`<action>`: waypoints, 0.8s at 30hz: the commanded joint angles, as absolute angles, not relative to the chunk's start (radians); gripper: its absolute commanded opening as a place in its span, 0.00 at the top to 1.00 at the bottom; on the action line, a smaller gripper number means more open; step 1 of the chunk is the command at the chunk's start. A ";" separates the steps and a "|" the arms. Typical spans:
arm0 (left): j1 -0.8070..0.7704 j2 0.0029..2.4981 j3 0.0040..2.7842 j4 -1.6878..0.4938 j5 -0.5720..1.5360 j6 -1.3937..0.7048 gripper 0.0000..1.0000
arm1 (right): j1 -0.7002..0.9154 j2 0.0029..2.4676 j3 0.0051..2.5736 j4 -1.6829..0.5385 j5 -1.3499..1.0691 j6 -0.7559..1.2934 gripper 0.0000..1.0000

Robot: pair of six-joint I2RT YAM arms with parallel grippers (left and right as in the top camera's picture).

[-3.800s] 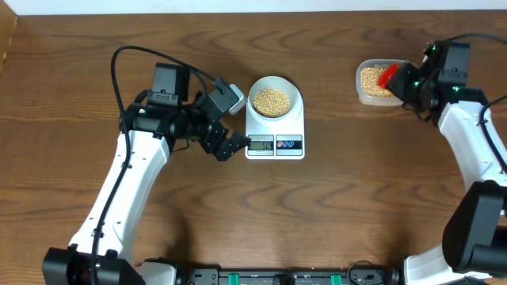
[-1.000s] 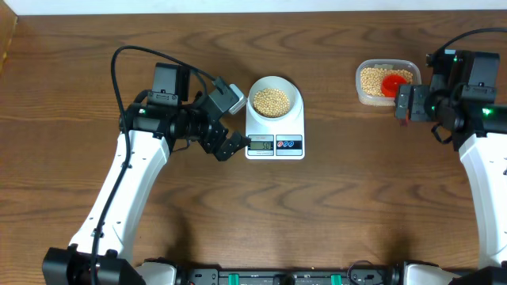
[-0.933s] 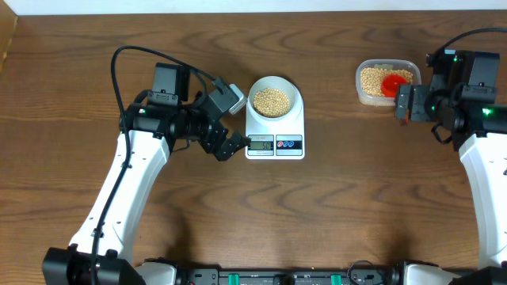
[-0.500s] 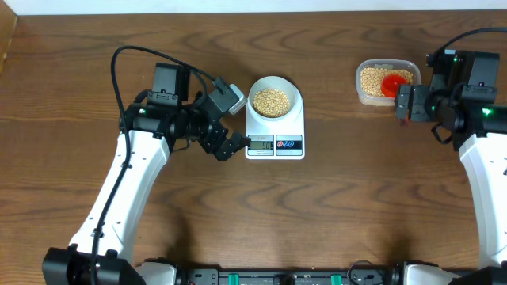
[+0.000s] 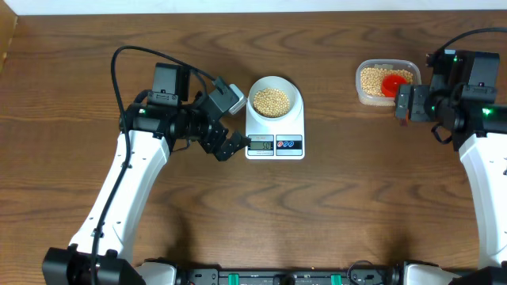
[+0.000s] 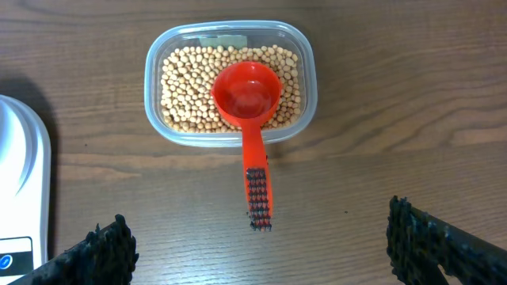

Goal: Scoop item into bowl and weigh 50g on scale

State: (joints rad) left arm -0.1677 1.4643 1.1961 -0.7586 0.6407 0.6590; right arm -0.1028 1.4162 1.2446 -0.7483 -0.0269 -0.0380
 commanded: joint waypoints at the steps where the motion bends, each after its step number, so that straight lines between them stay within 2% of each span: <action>1: -0.170 1.464 1.187 -0.760 0.636 0.673 0.00 | -0.103 1.409 1.262 -0.752 -0.029 -0.053 0.01; 18: -0.167 1.464 1.187 -0.761 0.635 0.673 0.00 | -0.103 1.409 1.262 -0.752 -0.029 -0.053 0.01; 24: -0.167 1.462 1.187 -0.762 0.550 0.673 0.00 | -0.103 1.409 1.262 -0.752 -0.029 -0.053 0.01</action>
